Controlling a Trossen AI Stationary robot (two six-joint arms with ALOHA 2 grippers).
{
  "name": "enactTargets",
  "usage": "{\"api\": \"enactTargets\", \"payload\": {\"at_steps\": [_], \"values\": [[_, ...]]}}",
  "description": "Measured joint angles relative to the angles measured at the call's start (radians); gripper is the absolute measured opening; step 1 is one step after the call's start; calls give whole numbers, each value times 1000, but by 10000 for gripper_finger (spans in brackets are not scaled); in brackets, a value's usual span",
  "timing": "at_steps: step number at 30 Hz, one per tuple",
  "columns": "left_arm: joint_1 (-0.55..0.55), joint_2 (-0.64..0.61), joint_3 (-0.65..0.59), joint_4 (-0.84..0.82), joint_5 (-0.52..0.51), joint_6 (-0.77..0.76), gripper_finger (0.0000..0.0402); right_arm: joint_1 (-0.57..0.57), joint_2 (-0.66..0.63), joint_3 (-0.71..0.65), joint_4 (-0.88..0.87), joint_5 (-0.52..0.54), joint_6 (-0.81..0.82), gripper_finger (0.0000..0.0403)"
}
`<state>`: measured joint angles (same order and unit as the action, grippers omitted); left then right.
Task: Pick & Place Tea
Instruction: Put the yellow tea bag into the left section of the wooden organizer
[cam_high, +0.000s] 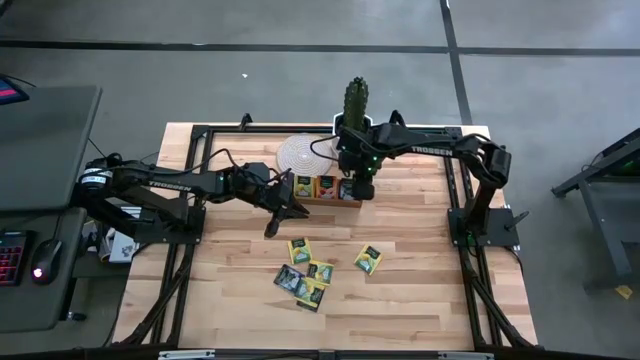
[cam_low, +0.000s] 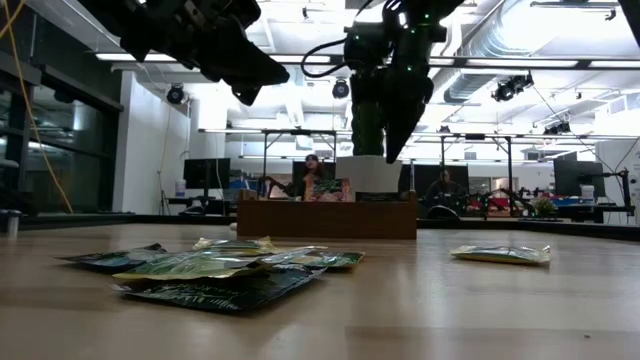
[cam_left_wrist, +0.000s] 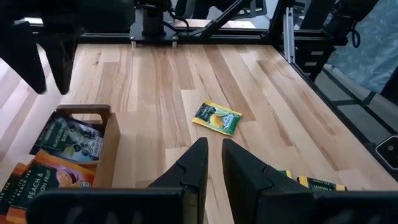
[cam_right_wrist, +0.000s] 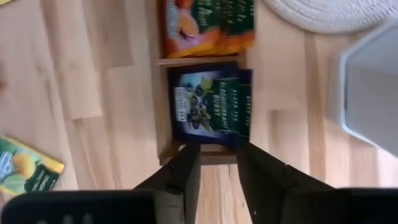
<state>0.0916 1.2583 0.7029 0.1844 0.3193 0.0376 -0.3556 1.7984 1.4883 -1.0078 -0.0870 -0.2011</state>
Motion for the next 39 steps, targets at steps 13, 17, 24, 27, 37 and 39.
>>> {"api": "enactTargets", "payload": {"at_steps": [13,17,24,27,37,39], "values": [[-149,89,2,98,-147,-53,36,196,-217,1,-108,195,321,63],[-213,178,29,177,-219,-61,7,268,-281,1,-162,211,477,46],[-252,383,180,173,-227,-69,1,402,-348,-103,-162,322,726,28],[-257,468,271,132,-190,-66,1,452,-407,-261,-48,292,879,23],[-298,688,589,-118,-289,-97,0,591,-623,-656,269,288,1351,3],[-307,737,656,-174,-343,-159,0,610,-638,-699,274,284,1402,3]]}}
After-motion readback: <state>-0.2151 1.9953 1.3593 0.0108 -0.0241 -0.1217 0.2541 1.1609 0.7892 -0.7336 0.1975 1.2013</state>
